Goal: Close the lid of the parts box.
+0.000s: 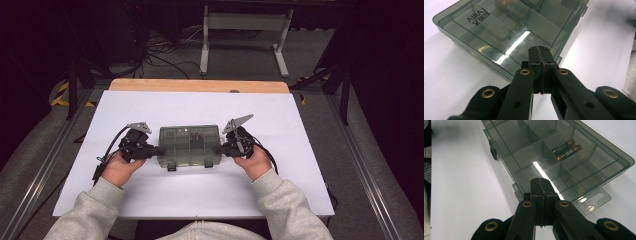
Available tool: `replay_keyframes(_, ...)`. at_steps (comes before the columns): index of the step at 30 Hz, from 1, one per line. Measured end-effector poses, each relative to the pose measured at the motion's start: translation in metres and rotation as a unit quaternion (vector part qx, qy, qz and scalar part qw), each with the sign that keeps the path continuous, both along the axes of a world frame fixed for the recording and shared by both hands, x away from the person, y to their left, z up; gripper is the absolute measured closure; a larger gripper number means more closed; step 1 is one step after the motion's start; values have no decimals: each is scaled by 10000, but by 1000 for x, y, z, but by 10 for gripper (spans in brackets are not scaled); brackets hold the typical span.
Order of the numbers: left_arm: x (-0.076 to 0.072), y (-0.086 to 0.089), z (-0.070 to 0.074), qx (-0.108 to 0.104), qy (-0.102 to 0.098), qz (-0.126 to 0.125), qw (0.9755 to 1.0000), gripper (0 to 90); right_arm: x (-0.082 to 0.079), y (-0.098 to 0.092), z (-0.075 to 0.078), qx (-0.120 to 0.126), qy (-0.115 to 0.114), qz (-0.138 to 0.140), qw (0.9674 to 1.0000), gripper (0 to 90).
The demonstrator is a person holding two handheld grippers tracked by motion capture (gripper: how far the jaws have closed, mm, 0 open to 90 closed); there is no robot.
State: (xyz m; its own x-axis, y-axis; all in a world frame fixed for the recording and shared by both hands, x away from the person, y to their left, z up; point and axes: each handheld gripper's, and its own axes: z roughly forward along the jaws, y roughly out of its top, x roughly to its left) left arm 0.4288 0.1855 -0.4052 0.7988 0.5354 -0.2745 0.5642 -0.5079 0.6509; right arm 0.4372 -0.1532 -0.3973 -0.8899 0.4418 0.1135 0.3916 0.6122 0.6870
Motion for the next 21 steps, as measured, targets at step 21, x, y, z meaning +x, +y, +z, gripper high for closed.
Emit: replay_keyframes(21, 3, 0, -7, -26, 1, 113, 9999, 890, 0, 2, -5, -58, -125, -147, 9998, 900)
